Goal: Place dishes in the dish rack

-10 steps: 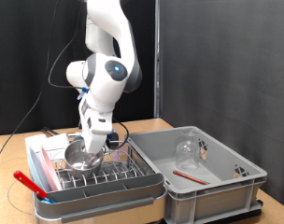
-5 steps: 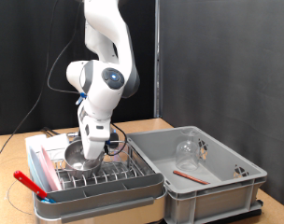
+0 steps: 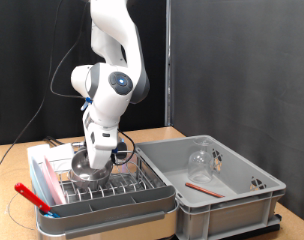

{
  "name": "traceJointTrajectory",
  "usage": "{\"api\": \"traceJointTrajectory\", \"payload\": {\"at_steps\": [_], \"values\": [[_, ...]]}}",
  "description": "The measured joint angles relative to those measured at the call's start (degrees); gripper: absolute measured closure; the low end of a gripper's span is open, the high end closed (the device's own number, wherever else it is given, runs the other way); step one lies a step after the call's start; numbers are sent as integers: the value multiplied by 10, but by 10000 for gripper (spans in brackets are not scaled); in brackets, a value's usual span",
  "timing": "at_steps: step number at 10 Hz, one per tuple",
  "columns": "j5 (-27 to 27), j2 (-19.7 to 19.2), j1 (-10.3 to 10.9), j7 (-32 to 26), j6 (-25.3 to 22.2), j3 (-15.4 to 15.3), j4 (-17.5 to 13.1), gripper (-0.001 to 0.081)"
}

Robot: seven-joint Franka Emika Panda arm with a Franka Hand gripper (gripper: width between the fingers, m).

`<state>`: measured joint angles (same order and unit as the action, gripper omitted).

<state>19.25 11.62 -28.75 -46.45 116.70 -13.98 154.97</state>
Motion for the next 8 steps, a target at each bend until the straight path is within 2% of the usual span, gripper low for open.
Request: {"api": "traceJointTrajectory", "payload": {"at_steps": [5, 7, 8], "values": [[-18, 6, 0, -15, 1, 7, -2, 461], [-38, 13, 0, -29, -1, 15, -5, 533], [-45, 15, 0, -36, 14, 15, -12, 533]]}}
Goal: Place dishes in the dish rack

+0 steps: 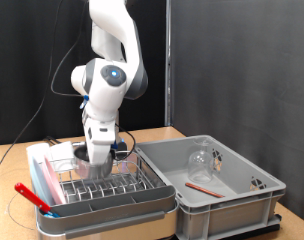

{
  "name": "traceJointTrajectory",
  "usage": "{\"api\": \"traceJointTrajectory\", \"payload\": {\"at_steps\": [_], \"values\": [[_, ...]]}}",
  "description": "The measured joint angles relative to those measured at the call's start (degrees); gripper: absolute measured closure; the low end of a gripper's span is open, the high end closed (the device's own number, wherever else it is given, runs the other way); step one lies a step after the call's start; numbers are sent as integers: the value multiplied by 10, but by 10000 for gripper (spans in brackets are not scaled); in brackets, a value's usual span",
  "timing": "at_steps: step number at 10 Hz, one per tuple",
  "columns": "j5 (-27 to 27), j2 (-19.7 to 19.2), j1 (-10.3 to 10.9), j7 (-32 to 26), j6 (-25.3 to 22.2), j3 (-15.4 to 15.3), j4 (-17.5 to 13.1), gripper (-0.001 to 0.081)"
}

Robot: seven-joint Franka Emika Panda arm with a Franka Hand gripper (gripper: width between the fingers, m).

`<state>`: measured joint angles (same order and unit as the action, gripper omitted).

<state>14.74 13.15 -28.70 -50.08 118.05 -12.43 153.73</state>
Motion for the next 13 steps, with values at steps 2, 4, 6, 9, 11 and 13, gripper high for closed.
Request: {"api": "traceJointTrajectory", "payload": {"at_steps": [2, 4, 6, 9, 11, 13], "values": [[-4, 5, 0, -12, -17, 0, -22, 764], [-10, 10, 0, -19, -25, 0, -39, 774], [-16, 9, 0, -25, -31, 0, -53, 775], [-28, 3, 0, -31, -34, 0, -73, 779], [-31, -3, -3, -19, -33, 5, -92, 793], [-33, -21, -9, -12, -37, 11, -119, 793]]}}
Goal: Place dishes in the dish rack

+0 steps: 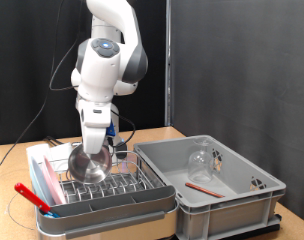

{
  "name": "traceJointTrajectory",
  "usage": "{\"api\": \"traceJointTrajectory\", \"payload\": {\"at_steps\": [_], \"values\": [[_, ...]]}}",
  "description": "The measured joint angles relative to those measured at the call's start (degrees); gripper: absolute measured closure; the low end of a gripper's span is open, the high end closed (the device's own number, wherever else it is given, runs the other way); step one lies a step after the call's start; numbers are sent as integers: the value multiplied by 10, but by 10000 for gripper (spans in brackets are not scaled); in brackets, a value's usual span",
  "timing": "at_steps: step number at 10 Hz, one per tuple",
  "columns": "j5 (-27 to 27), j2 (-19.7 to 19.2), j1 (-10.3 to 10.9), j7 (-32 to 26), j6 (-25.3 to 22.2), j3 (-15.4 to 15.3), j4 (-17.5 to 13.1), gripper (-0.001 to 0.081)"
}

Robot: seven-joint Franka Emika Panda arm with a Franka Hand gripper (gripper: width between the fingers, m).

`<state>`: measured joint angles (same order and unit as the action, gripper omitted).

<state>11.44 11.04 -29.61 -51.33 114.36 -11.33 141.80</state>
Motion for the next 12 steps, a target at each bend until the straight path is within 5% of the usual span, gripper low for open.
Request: {"api": "traceJointTrajectory", "payload": {"at_steps": [5, 11, 12], "values": [[0, -59, -4, -51, -91, 2, -54, 793], [51, -63, -1, -27, -33, -15, -18, 765], [55, -63, -1, -24, -30, -16, -15, 580]]}}
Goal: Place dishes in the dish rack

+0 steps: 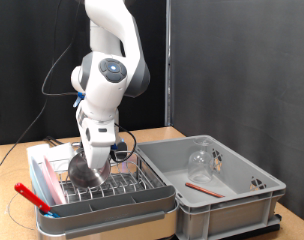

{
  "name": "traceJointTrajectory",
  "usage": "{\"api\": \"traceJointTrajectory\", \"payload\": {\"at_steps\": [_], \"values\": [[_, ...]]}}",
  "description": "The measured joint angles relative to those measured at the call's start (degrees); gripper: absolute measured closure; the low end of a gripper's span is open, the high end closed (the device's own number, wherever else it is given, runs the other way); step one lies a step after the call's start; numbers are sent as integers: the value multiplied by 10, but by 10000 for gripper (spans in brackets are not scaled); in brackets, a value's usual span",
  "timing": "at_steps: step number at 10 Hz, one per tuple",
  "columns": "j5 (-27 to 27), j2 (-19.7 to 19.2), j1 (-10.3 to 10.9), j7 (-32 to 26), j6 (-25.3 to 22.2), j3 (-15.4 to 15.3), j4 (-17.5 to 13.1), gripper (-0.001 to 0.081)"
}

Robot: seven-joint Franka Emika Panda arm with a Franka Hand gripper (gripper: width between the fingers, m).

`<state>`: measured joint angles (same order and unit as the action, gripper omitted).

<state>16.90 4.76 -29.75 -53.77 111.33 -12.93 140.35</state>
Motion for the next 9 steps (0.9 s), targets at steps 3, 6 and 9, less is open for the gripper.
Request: {"api": "traceJointTrajectory", "payload": {"at_steps": [3, 6, 9], "values": [[1, 0, 0, 1, 6, -1, 6, 262], [-3, 1, 0, 6, 26, 0, 8, 82], [5, 2, -1, 24, 44, -1, 9, 1]]}}
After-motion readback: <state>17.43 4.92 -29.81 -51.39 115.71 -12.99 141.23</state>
